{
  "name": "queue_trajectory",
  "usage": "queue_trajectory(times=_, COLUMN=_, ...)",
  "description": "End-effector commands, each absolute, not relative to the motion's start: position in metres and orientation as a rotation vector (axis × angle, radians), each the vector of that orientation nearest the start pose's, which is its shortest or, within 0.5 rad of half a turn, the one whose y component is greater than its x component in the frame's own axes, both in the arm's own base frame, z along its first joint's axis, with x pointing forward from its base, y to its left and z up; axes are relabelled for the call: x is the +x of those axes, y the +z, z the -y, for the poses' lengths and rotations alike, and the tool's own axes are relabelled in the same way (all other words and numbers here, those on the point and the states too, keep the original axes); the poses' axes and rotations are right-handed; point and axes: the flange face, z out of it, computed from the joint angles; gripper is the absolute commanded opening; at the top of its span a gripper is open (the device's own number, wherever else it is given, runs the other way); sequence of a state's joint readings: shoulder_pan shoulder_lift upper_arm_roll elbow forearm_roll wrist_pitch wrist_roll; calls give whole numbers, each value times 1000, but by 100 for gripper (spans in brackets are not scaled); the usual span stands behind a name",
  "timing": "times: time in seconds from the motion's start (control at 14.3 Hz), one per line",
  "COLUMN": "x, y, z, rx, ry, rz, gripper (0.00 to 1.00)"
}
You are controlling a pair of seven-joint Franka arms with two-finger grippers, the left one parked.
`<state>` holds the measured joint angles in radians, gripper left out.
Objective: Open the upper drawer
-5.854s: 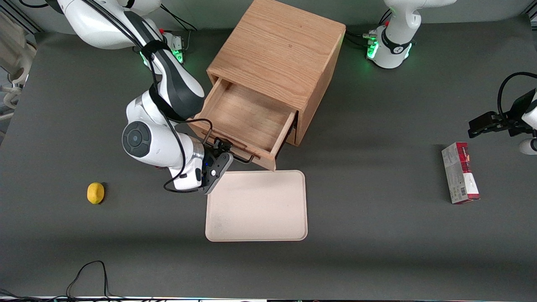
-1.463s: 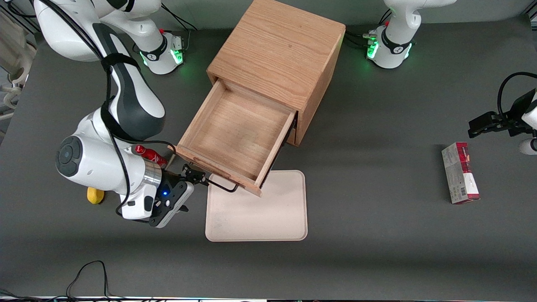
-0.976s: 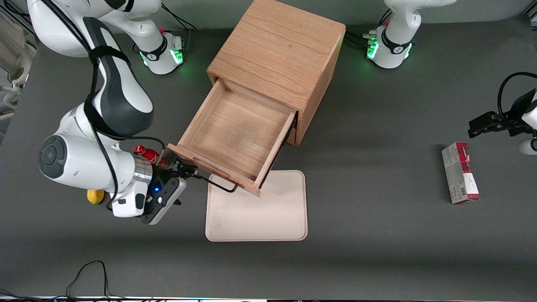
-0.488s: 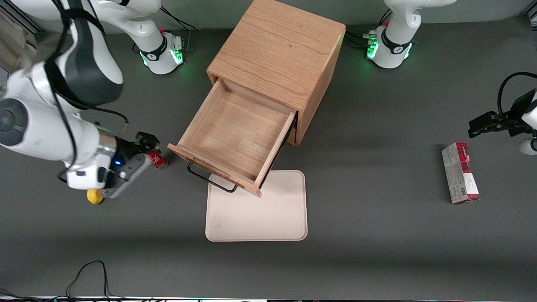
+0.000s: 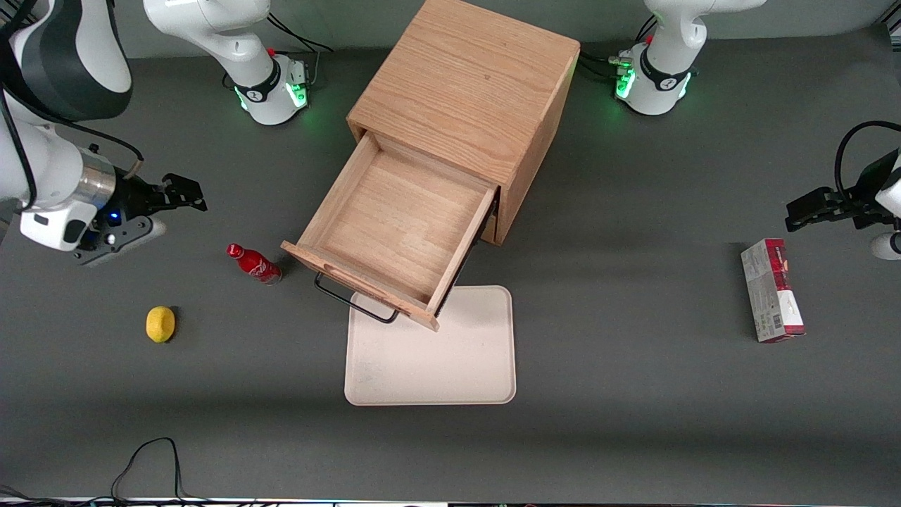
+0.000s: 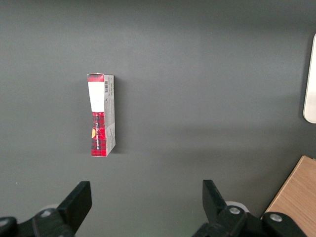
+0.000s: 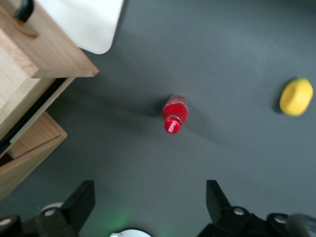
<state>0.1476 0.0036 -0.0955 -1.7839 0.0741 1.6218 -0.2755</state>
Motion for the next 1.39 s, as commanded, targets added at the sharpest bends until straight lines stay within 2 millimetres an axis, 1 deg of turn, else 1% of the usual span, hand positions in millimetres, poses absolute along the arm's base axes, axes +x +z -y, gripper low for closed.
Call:
queue_trajectory(times=0.0, x=545, y=541, z=-30, rx=-3058, ry=196, rz=310, gripper=100)
queue_trajectory(times=0.14, x=548, y=545, z=-25, rx=-3089, ry=184, rz=217, gripper=100)
queue_trajectory(times=0.35, x=549, y=550, z=-25, rx=-3091, ry=165, rz=210, gripper=100)
queue_trajectory(times=0.49, x=551, y=551, z=-5, rx=-3091, ry=154, rz=150, gripper=100)
queue_trajectory(times=0.63, x=551, y=551, z=-2, rx=-3091, ry=151, rz=140, gripper=100)
queue_trajectory(times=0.7, x=551, y=552, z=-2, rx=-3089, ry=149, rz=104, gripper=100)
queue_trajectory(times=0.77, x=551, y=554, z=3, rx=-3089, ry=147, rz=61, gripper=100)
queue_trajectory(times=0.84, x=549, y=556, z=-4, rx=-3089, ry=150, rz=82, gripper=100)
queue_trajectory(times=0.91, x=546, y=560, z=-15, rx=-3097, ry=142, rz=117, gripper=100)
queue_trajectory(times=0.98, x=548, y=566, z=-16, rx=-3096, ry=111, rz=103, gripper=100)
queue_trajectory(times=1.05, x=552, y=582, z=-16, rx=-3094, ry=55, rz=82, gripper=100)
queue_trajectory(times=1.11, x=559, y=603, z=-18, rx=-3094, ry=-2, rz=86, gripper=100)
queue_trajectory(times=1.18, x=564, y=612, z=-19, rx=-3092, ry=-12, rz=99, gripper=100)
queue_trajectory(times=1.32, x=556, y=619, z=-22, rx=-3092, ry=36, rz=95, gripper=100)
